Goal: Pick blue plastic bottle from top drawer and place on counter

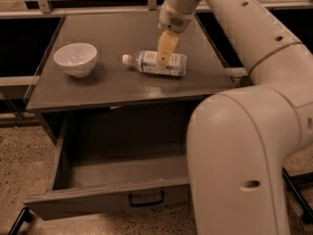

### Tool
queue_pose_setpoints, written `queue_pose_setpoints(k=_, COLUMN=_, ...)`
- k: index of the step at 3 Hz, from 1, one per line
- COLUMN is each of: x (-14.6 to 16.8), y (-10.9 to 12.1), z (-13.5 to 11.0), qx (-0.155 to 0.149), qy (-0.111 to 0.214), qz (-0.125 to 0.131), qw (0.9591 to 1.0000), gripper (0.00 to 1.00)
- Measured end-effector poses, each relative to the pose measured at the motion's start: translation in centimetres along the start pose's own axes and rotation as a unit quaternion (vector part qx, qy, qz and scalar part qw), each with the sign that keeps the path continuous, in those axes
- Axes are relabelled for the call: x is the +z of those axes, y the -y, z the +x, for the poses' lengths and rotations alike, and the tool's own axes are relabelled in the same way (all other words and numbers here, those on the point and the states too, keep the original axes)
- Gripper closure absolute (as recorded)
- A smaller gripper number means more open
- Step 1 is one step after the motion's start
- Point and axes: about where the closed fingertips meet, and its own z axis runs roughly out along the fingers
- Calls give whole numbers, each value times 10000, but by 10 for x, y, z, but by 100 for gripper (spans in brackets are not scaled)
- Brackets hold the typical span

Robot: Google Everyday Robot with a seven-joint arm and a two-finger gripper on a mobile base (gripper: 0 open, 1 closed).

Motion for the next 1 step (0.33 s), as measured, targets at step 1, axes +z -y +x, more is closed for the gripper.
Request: queue_pose_setpoints(k=1, x=3, y=5, z=2, qx=-13, qy=92, qz=99, qw=9999, gripper=0)
